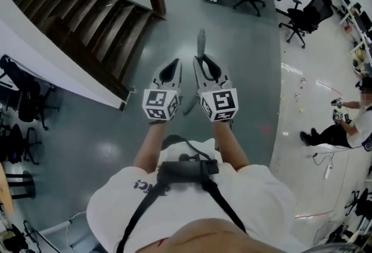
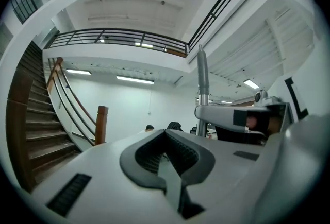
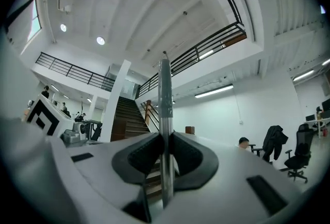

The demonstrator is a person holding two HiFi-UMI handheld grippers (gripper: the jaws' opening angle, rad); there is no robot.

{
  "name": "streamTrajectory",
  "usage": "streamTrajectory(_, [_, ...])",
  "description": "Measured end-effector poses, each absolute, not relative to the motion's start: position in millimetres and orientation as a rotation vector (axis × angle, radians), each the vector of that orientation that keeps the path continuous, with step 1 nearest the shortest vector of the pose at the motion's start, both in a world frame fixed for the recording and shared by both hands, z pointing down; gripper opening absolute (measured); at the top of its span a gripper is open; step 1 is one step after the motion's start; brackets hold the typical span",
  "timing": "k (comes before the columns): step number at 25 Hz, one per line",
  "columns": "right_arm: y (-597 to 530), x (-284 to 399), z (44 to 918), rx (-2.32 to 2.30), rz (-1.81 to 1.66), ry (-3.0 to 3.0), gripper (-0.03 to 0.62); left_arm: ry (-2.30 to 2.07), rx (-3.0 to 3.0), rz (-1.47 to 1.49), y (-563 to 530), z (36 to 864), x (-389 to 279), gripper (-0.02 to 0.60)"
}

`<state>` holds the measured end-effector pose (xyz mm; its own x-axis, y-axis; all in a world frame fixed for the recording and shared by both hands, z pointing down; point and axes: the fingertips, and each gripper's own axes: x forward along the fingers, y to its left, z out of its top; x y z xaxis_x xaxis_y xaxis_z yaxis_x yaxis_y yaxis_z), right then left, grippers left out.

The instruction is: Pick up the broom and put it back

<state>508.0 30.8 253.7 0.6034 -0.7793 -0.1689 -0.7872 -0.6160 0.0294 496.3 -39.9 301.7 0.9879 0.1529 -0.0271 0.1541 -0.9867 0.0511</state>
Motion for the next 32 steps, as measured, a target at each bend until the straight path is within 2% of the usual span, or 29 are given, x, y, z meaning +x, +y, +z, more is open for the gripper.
streamTrajectory(10, [-95.8,563.3,278.3,-2.681,0.171,1.527,0.087,-0.037,3.023,-0.036,-198.4,328.9,539.1,0.011])
streamTrajectory(17, [-207.1,576.8,279.9,-2.558,0.134,1.742,0.087,-0.13,3.041,-0.056,-292.7,326.1,567.9,0.011])
streamTrajectory(23, [-330.3,573.0,314.9,-2.458,0.05,1.962,0.087,-0.35,3.084,-0.069,-416.7,332.9,550.0,0.011])
streamTrajectory(32, [-450.2,565.8,346.6,-2.337,-0.031,2.203,0.084,-0.663,3.007,-0.056,-523.8,367.9,508.5,0.011])
